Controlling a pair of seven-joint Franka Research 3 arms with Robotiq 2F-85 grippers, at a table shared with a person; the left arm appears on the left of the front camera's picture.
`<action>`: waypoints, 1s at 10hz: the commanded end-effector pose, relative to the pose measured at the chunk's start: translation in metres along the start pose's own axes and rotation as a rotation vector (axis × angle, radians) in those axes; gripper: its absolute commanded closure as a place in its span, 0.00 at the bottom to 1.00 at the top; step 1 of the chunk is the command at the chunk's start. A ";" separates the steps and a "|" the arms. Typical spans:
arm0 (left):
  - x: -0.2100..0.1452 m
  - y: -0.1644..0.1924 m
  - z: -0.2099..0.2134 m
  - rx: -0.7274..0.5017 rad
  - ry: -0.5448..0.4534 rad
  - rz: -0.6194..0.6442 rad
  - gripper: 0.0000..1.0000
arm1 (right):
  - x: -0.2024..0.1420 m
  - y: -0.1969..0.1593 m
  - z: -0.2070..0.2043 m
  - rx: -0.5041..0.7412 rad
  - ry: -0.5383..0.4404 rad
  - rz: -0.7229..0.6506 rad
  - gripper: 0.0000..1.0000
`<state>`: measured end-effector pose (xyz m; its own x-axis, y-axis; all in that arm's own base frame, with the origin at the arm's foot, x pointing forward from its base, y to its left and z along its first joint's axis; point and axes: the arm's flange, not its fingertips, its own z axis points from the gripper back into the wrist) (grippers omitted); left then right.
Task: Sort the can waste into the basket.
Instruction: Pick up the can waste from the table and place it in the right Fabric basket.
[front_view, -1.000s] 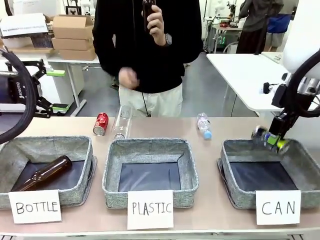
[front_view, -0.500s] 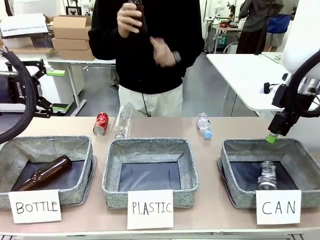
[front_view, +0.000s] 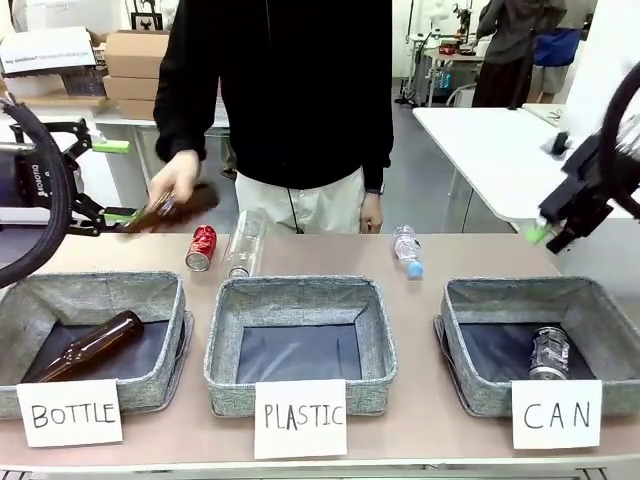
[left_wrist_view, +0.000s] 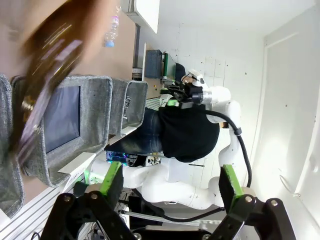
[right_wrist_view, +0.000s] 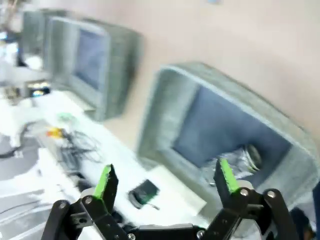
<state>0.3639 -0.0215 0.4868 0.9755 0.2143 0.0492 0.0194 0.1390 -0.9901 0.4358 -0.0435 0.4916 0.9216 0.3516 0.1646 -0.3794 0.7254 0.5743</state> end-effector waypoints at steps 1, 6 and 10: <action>0.001 -0.001 -0.002 -0.026 -0.003 -0.013 0.00 | 0.003 -0.030 0.017 0.760 -0.308 -0.010 0.00; 0.001 -0.001 -0.002 -0.026 -0.003 -0.013 0.00 | -0.006 -0.016 0.022 0.306 -0.136 0.001 0.00; 0.001 -0.001 -0.002 -0.026 -0.003 -0.013 0.00 | -0.006 -0.016 0.022 0.306 -0.136 0.001 0.00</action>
<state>0.3640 -0.0212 0.4866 0.9755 0.2147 0.0485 0.0187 0.1389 -0.9901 0.4395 -0.0707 0.4983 0.9214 0.2761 0.2736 -0.3798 0.4898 0.7848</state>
